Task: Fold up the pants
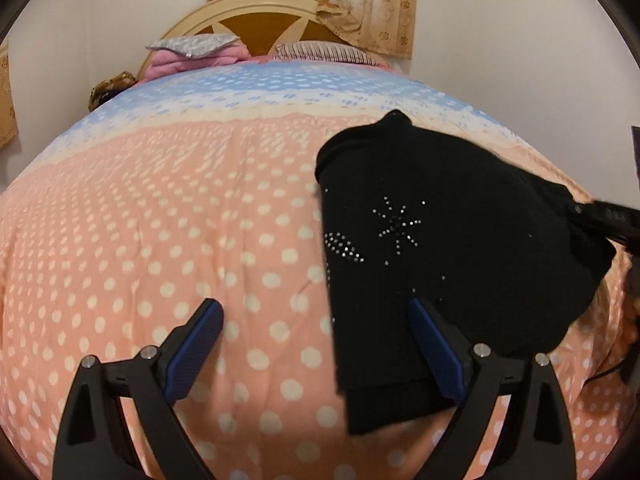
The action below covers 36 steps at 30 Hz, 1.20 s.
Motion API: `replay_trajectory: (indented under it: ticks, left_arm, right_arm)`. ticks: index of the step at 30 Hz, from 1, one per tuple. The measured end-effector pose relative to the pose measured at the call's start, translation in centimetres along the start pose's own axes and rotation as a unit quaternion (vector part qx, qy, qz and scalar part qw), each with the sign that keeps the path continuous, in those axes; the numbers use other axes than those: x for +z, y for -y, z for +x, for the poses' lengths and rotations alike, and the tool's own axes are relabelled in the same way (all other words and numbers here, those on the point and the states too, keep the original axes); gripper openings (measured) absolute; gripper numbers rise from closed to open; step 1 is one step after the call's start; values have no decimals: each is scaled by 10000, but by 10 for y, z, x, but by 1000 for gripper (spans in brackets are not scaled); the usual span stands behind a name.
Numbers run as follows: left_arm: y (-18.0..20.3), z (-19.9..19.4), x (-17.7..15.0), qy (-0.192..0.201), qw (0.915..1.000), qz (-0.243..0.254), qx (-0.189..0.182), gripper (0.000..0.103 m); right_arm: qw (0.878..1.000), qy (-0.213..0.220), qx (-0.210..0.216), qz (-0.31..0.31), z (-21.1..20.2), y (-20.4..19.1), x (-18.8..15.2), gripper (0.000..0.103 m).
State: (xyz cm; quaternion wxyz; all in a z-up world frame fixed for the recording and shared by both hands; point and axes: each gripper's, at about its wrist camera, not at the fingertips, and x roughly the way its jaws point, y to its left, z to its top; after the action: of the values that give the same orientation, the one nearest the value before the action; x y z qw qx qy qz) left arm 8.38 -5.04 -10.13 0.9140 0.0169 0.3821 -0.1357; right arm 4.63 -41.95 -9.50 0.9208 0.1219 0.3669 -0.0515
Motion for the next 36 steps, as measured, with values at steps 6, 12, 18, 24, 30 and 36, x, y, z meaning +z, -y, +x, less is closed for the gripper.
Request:
replay_trajectory:
  ticks: [6, 12, 18, 24, 30, 36]
  left_arm:
    - [12, -13, -5, -108, 9993, 246, -261, 95]
    - [-17, -32, 4, -19, 9982, -78, -595, 95]
    - [-25, -23, 26, 315, 9993, -210, 19, 95]
    - [-27, -3, 3, 35, 9996, -281, -67, 88]
    - [-12, -9, -9, 73, 9999, -62, -116, 77]
    - [-16, -13, -2, -60, 9994, -112, -325, 78]
  right_arm:
    - [9997, 217, -72, -115, 8, -4, 8, 23]
    - [9929, 851, 421, -713, -44, -46, 10, 23]
    - [9683, 520, 1308, -2064, -22, -151, 13, 23]
    - [9520, -390, 1436, -2676, 46, -214, 17, 23]
    - [9359, -908, 879, -3289, 92, -252, 7, 24]
    - [9554, -1131, 1075, -2508, 124, -253, 22, 34]
